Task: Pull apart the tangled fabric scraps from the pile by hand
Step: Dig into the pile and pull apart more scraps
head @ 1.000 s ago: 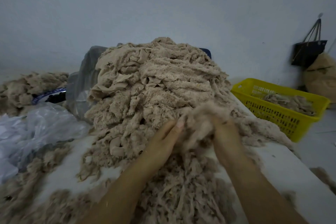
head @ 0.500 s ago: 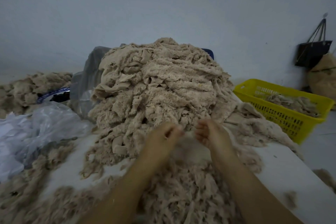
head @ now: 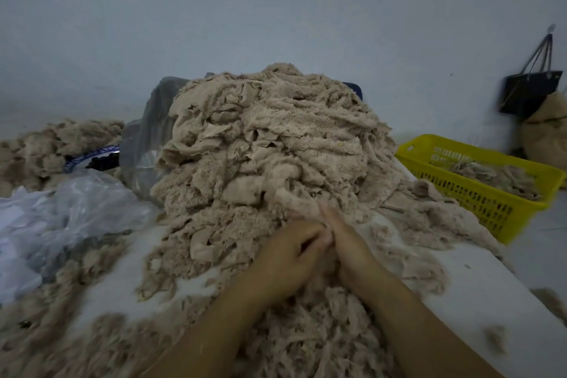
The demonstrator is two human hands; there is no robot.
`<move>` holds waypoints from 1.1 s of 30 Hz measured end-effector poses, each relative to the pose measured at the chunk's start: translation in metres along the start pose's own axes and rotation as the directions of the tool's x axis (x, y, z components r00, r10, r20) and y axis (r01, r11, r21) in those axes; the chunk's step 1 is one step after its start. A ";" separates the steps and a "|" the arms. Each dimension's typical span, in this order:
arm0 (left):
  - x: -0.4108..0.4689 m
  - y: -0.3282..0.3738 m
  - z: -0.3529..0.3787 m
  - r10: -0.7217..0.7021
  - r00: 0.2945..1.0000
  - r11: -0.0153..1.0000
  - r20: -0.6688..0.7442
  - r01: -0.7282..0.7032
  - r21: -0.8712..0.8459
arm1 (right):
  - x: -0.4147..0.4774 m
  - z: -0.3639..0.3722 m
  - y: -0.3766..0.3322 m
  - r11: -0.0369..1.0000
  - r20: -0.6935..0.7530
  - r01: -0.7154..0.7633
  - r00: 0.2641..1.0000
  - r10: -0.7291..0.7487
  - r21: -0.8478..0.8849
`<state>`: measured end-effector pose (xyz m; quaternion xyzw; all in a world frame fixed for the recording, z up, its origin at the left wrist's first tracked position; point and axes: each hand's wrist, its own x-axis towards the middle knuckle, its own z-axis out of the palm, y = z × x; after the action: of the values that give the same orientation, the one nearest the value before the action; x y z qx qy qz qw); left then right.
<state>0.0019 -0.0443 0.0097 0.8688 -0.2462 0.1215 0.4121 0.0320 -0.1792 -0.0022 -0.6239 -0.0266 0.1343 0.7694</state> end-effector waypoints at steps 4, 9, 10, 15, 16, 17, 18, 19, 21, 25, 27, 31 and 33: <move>0.001 -0.004 0.011 -0.176 0.974 0.973 0.141 0.194 -0.126 | 0.001 -0.005 -0.007 0.991 -0.018 0.022 1.000 -0.020 0.131; 0.005 -0.018 0.000 -0.433 0.901 0.901 -0.036 0.432 -0.032 | 0.009 -0.009 -0.008 0.939 -0.134 0.110 0.989 -0.069 0.327; 0.006 -0.020 -0.003 -0.451 0.888 0.891 -0.093 0.454 0.013 | 0.010 -0.008 -0.008 0.939 -0.141 0.109 0.988 -0.066 0.325; 0.006 -0.023 -0.019 -0.483 0.864 0.875 -0.144 0.473 -0.101 | 0.012 -0.011 -0.011 0.899 -0.188 0.119 0.981 -0.042 0.421; 0.006 -0.021 -0.020 -0.527 0.846 0.833 -0.082 0.495 -0.249 | 0.012 -0.012 -0.012 0.894 -0.179 0.131 0.982 -0.058 0.429; 0.006 -0.017 -0.019 -0.566 0.824 0.734 0.026 0.518 -0.439 | 0.011 -0.013 -0.012 0.893 -0.152 0.145 0.984 -0.088 0.427; 0.006 -0.012 -0.019 -0.555 0.816 0.598 0.161 0.526 -0.605 | 0.010 -0.013 -0.012 0.900 -0.118 0.163 0.985 -0.126 0.403; 0.006 -0.010 -0.017 -0.503 0.825 0.486 0.259 0.518 -0.704 | 0.007 -0.011 -0.012 0.922 -0.084 0.188 0.982 -0.170 0.339; 0.006 -0.008 -0.015 -0.434 0.842 0.450 0.320 0.510 -0.733 | 0.000 -0.005 -0.010 0.964 -0.024 0.264 0.964 -0.264 0.022; 0.012 -0.005 -0.012 -0.489 0.853 0.374 0.185 0.396 -0.839 | -0.005 0.008 0.004 0.725 0.164 0.365 0.928 -0.336 -0.584; 0.016 -0.007 -0.016 -0.501 0.859 0.206 0.109 0.240 -0.949 | -0.004 0.009 0.010 0.639 0.220 0.379 0.923 -0.316 -0.670; 0.015 -0.017 -0.038 -0.458 0.887 -0.035 0.065 0.055 -0.998 | -0.003 -0.003 0.003 0.729 0.084 0.227 0.970 -0.227 -0.645; 0.012 -0.023 -0.044 -0.462 0.885 -0.034 0.061 0.051 -0.998 | -0.001 -0.011 -0.002 0.829 -0.036 0.167 0.975 -0.220 -0.534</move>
<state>0.0242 -0.0018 0.0269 0.3325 -0.0261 -0.0375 0.9420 0.0337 -0.1901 -0.0021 -0.8109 -0.0884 0.0131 0.5783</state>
